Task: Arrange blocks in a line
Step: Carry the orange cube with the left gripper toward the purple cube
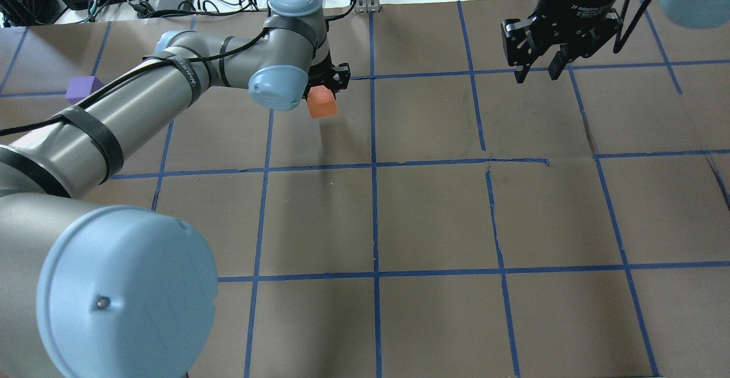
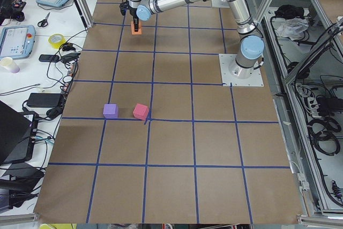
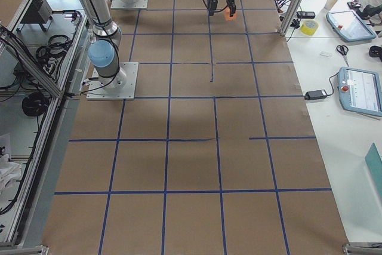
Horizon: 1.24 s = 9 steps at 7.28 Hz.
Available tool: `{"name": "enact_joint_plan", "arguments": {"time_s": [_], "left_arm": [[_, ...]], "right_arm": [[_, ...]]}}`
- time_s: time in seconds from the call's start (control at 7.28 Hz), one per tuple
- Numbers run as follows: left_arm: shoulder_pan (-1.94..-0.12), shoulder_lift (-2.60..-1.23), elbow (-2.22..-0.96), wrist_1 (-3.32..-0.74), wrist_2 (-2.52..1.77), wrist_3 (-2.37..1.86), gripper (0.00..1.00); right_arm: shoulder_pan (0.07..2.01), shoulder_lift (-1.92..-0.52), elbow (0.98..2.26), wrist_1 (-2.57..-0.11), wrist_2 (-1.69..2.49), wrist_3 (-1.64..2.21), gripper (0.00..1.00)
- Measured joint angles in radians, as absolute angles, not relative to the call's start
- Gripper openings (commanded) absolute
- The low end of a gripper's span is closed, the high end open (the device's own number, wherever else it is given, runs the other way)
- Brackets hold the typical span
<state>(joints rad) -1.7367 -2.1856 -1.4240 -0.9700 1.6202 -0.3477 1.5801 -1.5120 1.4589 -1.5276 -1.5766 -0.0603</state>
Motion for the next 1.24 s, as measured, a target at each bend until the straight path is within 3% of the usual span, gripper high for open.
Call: {"name": "enact_joint_plan", "arguments": {"time_s": [1.24], "left_arm": [[-1.088, -2.164, -1.407, -0.997, 1.552, 0.476, 0.00]], "right_arm": [[1.579, -1.510, 1.476, -1.535, -1.567, -0.060, 1.00]]}}
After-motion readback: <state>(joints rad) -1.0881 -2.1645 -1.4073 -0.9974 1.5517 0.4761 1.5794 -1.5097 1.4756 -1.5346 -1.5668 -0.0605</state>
